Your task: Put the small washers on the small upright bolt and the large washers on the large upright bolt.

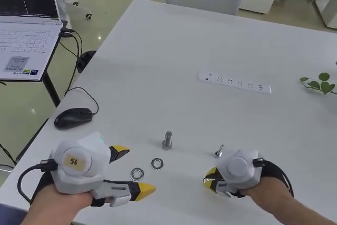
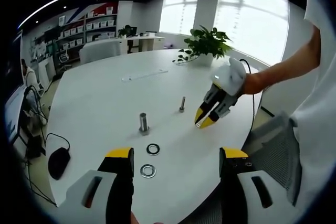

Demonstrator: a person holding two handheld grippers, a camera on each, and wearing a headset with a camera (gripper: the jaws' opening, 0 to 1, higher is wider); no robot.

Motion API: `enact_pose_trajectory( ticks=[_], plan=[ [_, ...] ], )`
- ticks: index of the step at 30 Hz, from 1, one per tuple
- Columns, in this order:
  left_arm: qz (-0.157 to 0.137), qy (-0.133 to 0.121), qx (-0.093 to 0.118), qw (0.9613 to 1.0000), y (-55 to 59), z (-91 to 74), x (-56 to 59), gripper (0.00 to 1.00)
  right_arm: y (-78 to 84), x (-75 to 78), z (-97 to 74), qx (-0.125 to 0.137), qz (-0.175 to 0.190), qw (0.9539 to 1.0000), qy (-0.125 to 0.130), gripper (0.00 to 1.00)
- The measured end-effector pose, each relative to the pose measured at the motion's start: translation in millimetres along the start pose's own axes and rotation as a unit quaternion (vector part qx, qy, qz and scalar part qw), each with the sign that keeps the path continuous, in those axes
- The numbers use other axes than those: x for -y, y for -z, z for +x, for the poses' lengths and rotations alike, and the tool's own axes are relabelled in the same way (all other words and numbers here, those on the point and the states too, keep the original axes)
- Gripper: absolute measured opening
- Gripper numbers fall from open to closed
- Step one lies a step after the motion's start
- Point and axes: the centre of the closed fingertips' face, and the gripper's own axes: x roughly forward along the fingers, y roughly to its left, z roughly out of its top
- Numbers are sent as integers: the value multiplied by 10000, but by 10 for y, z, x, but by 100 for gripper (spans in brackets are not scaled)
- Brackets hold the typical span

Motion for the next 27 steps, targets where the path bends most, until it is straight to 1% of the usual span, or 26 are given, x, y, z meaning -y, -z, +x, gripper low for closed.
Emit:
enact_pose_trajectory(
  ticks=[2,4,7,15,17,20,24,27],
  plan=[
    [1,3,-1,10000,2,-2,-4,65,8,90,-71,59,126,9998,128,12],
    [1,3,-11,10000,8,0,-7,65,34,208,-149,113,339,9990,282,12],
    [-2,10,-6,10000,7,8,-3,65,69,396,-264,182,577,9969,503,12],
    [-18,18,4,10000,2,28,21,65,78,729,-459,257,769,9929,866,12],
    [-26,16,5,10000,4,29,21,65,79,791,-482,260,807,9923,907,12],
    [-31,13,1,10000,9,29,21,65,51,867,-514,252,756,9922,957,12],
    [-44,-5,6,10000,10,20,15,65,-17,930,-526,256,678,9927,960,12],
    [-57,-35,10,10000,14,3,2,65,-54,954,-502,236,609,9935,935,12]
  ],
)
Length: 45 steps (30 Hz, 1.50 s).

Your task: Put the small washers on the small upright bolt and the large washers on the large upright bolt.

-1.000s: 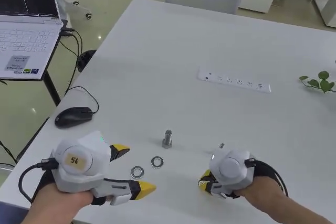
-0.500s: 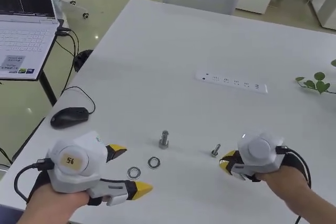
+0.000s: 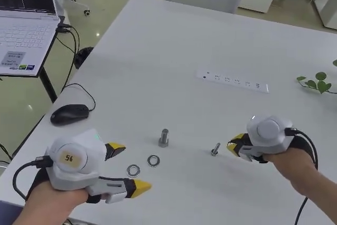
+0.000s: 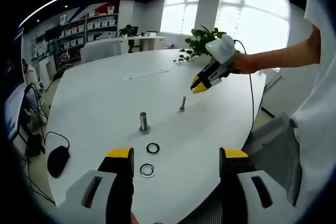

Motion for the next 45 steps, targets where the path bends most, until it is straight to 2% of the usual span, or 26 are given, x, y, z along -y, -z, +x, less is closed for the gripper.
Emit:
enact_pose_trajectory(
  ticks=[9,14,21,45],
  plan=[
    [-64,-66,11,10000,27,-33,-31,65,-98,-26,104,-124,-268,9995,-149,12],
    [-100,-100,23,9999,37,-46,-49,65,-91,-50,157,-304,-425,9983,-255,12],
    [-141,-115,32,9998,50,-43,-56,65,-67,-58,198,-462,-483,9971,-356,13],
    [-188,-138,12,9997,85,-53,-77,65,-25,-89,332,-691,-557,9949,-473,13]
  ],
)
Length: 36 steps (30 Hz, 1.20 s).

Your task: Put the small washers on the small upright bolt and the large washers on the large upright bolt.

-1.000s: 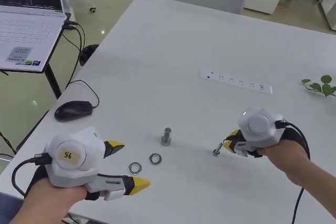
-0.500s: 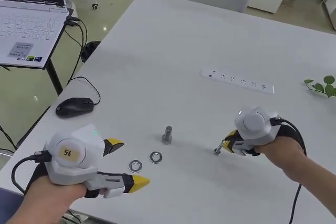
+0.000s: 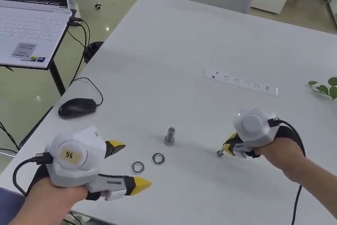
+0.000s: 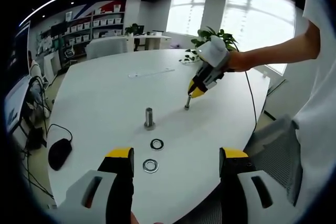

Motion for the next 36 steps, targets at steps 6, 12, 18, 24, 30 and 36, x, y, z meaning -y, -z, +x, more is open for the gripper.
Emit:
enact_pose_trajectory(
  ticks=[6,12,18,24,30,36],
  plan=[
    [13,12,-13,10000,1,8,10,65,-22,6,3,-1,45,10000,-10,13],
    [15,13,-5,10000,-10,12,6,65,1,-15,-7,-69,-7,10000,-19,13],
    [31,37,-29,10000,-3,20,18,65,-14,-32,2,-141,-109,9998,-42,13],
    [29,36,-23,10000,-10,24,20,65,-12,-39,11,-278,-317,9991,-37,13],
    [12,27,-30,10000,8,21,13,65,22,-35,67,-373,-365,9986,-75,13],
    [0,14,-43,10000,20,17,11,65,48,-42,134,-469,-420,9980,-108,13]
  ],
)
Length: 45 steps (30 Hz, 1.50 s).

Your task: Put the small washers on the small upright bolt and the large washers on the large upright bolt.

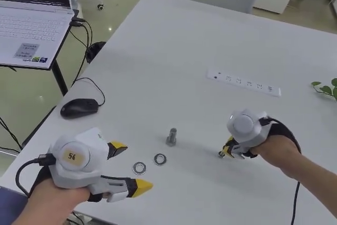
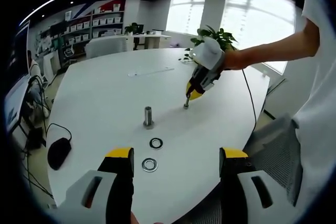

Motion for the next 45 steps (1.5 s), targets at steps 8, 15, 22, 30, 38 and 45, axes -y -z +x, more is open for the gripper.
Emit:
enact_pose_trajectory(
  ticks=[8,15,22,30,38,45],
  plan=[
    [-30,-36,14,10000,4,-12,-18,65,49,2,161,-110,46,9999,-49,13],
    [-72,-96,11,9999,32,-44,-41,65,70,3,270,-120,135,9998,-36,12],
    [-102,-145,21,9998,53,-86,-43,65,53,-12,245,-56,249,9996,-73,15],
    [-100,-159,54,9998,60,-111,-36,65,25,47,64,178,367,9991,100,18],
    [-24,-125,94,9999,29,-148,-13,65,31,160,-197,485,780,9947,464,22],
    [52,-65,150,9999,-24,-158,17,65,23,145,-357,648,876,9923,587,23]
  ],
)
